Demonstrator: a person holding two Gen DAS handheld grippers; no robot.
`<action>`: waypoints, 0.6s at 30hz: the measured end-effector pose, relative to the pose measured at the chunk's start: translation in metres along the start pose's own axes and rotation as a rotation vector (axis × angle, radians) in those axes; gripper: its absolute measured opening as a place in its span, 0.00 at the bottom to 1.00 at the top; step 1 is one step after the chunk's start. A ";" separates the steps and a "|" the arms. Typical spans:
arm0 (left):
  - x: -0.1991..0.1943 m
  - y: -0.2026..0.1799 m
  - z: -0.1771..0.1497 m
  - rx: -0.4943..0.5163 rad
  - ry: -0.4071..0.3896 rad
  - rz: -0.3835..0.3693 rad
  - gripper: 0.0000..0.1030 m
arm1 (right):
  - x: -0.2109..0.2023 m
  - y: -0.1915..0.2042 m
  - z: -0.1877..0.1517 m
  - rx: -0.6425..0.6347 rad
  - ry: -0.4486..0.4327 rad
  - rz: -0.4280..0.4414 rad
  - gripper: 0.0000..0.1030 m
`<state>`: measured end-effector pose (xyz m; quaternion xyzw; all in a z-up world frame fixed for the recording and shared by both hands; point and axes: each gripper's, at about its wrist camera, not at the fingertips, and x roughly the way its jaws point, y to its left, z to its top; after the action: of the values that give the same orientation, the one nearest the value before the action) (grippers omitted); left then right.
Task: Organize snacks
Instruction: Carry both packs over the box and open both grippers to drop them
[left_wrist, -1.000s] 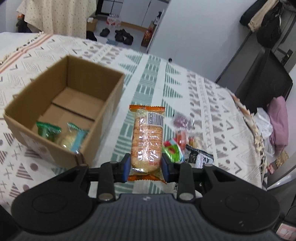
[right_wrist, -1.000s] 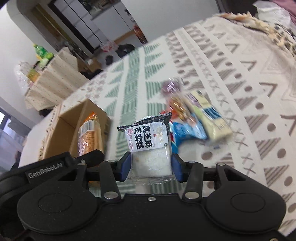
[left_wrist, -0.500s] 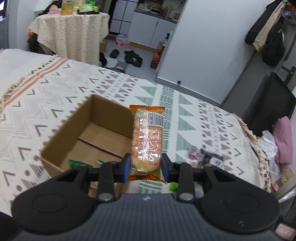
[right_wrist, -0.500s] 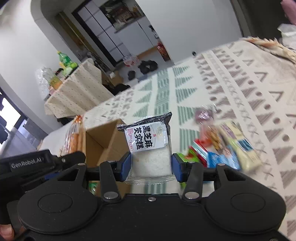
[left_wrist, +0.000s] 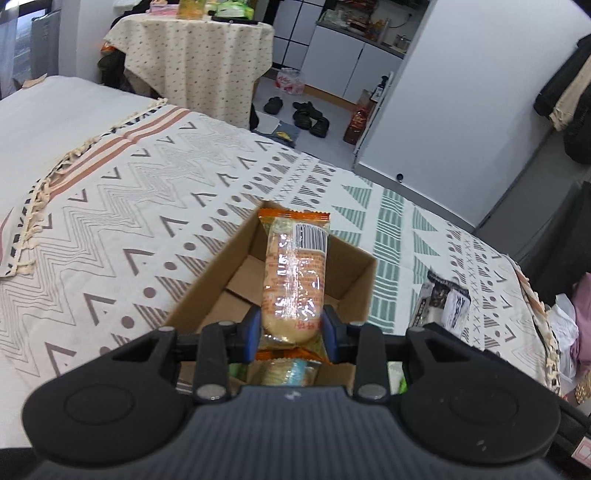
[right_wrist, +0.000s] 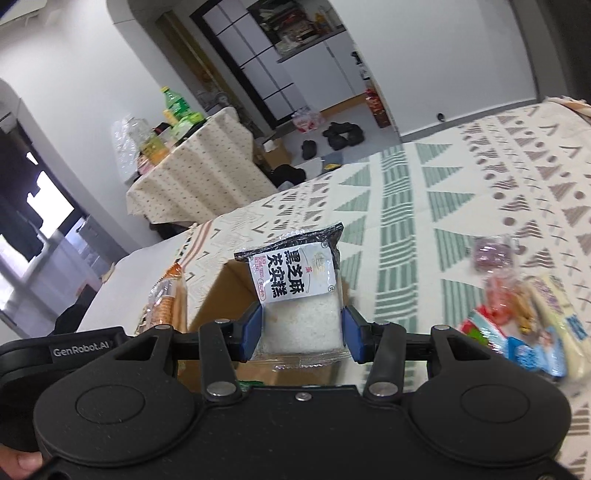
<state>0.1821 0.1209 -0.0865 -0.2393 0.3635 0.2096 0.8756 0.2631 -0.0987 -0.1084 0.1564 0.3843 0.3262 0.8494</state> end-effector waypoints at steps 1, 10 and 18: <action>0.002 0.003 0.001 -0.001 0.004 0.005 0.32 | 0.003 0.003 0.000 -0.003 0.000 0.005 0.45; 0.027 0.020 0.008 -0.026 0.062 0.016 0.32 | 0.028 0.018 -0.002 -0.021 0.024 0.038 0.45; 0.035 0.028 0.013 -0.040 0.046 0.022 0.38 | 0.043 0.025 -0.006 -0.017 0.054 0.061 0.45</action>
<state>0.1966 0.1572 -0.1113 -0.2576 0.3818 0.2209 0.8597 0.2686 -0.0509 -0.1228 0.1519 0.3993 0.3595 0.8296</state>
